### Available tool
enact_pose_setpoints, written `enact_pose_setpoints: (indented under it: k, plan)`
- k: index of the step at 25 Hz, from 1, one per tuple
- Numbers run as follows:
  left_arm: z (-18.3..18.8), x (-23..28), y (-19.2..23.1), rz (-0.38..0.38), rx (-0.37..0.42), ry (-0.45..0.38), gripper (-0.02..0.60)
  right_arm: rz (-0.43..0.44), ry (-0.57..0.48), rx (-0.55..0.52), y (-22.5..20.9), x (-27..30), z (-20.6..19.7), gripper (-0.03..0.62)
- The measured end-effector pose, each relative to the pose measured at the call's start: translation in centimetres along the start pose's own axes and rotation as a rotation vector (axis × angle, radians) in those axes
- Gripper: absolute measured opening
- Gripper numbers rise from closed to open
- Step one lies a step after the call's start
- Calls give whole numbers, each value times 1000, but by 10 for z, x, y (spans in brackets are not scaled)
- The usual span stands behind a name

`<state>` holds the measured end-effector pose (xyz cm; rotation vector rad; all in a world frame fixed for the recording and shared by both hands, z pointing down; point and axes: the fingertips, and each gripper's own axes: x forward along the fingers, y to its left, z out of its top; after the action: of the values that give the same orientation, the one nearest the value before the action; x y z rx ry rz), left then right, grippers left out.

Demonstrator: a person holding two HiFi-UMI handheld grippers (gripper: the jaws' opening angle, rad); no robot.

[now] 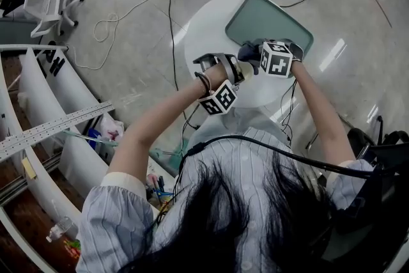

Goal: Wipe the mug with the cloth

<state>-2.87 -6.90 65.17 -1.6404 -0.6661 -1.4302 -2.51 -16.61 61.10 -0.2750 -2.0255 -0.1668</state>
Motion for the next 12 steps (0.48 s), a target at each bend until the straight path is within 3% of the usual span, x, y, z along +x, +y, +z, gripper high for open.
enact_pose_setpoints:
  k: [7, 12]
  plan:
    - [4, -14, 12, 74, -192, -34, 80, -90, -104, 170, 3, -16, 5, 80]
    - [-4, -39, 28, 212, -431, -80, 80, -214, -178, 346, -1, -34, 6, 80]
